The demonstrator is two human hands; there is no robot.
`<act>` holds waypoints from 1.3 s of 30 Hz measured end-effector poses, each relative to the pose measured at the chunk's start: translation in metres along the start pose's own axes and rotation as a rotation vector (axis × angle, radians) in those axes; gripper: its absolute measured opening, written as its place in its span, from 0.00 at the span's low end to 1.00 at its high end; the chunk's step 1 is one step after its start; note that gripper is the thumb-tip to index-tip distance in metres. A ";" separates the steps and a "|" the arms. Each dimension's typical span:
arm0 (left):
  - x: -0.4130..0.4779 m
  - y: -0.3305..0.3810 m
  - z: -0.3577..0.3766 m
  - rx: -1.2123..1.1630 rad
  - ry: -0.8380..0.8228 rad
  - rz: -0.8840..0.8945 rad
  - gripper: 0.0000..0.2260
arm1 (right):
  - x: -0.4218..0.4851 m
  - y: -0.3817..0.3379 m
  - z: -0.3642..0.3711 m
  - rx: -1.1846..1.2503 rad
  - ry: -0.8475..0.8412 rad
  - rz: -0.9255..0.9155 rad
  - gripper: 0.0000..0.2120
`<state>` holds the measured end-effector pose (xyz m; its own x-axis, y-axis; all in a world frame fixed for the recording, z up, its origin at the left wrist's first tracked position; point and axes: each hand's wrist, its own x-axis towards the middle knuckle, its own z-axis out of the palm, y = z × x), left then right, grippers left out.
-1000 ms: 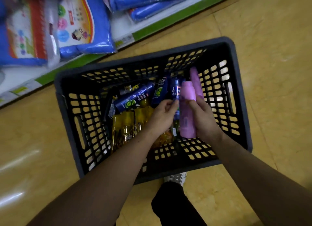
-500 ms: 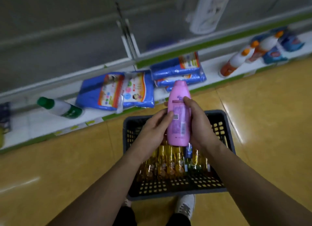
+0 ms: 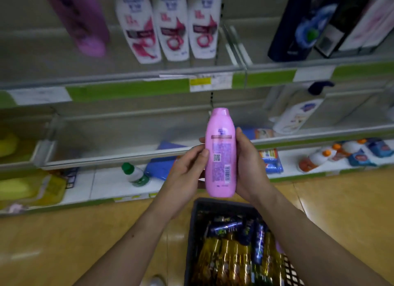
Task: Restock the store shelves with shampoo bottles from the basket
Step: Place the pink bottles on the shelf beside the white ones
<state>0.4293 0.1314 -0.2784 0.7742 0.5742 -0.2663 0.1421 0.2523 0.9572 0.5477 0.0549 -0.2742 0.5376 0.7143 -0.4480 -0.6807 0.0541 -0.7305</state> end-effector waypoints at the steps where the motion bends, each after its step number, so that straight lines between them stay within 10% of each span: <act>1: -0.001 0.007 -0.008 0.009 0.010 0.013 0.12 | 0.001 -0.001 0.011 -0.006 -0.007 0.001 0.26; 14: -0.018 0.073 -0.109 0.035 0.224 0.175 0.11 | 0.011 -0.001 0.144 -0.013 -0.296 0.059 0.28; 25: -0.037 0.101 -0.166 0.016 0.125 0.213 0.19 | 0.018 -0.004 0.240 -0.510 -0.267 -0.406 0.17; 39: -0.032 0.114 -0.216 -0.032 0.174 0.237 0.17 | 0.033 0.018 0.254 -0.296 -0.352 -0.277 0.11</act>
<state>0.2882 0.3100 -0.1851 0.6655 0.7444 -0.0535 -0.0519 0.1177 0.9917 0.4270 0.2564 -0.1710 0.4433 0.8947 -0.0555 -0.3407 0.1109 -0.9336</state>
